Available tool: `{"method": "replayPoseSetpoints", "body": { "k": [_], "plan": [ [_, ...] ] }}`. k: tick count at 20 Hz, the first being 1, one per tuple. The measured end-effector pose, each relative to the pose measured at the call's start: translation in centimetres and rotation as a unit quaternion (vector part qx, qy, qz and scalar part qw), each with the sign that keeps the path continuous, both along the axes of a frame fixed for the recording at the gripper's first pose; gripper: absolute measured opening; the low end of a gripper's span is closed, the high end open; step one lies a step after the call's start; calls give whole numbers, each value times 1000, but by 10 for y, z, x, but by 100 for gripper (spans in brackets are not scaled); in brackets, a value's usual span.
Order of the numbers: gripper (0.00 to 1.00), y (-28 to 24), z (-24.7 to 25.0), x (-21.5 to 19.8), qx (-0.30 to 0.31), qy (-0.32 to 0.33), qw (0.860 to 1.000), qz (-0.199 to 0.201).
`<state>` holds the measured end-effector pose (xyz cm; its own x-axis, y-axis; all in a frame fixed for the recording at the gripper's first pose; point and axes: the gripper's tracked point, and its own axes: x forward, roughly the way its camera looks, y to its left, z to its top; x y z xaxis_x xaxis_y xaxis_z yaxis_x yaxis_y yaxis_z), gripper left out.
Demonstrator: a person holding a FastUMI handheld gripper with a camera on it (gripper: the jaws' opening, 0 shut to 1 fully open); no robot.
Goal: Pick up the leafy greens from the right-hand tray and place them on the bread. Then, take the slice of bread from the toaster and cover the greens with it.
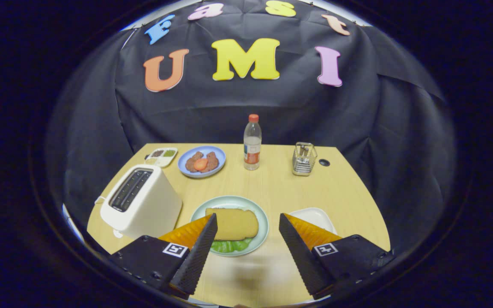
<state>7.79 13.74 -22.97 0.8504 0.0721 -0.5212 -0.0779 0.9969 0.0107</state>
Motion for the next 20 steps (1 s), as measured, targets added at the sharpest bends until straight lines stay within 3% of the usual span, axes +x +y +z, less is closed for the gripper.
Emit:
{"method": "replayPoseSetpoints", "body": {
  "k": [5,11,15,20],
  "plan": [
    [93,-4,102,-68,-15,-119,992,-28],
    [94,9,198,-158,-8,-228,973,-24],
    [94,12,229,-191,-29,-274,961,-16],
    [96,9,226,-206,-28,-268,963,-17]
  ]
}}
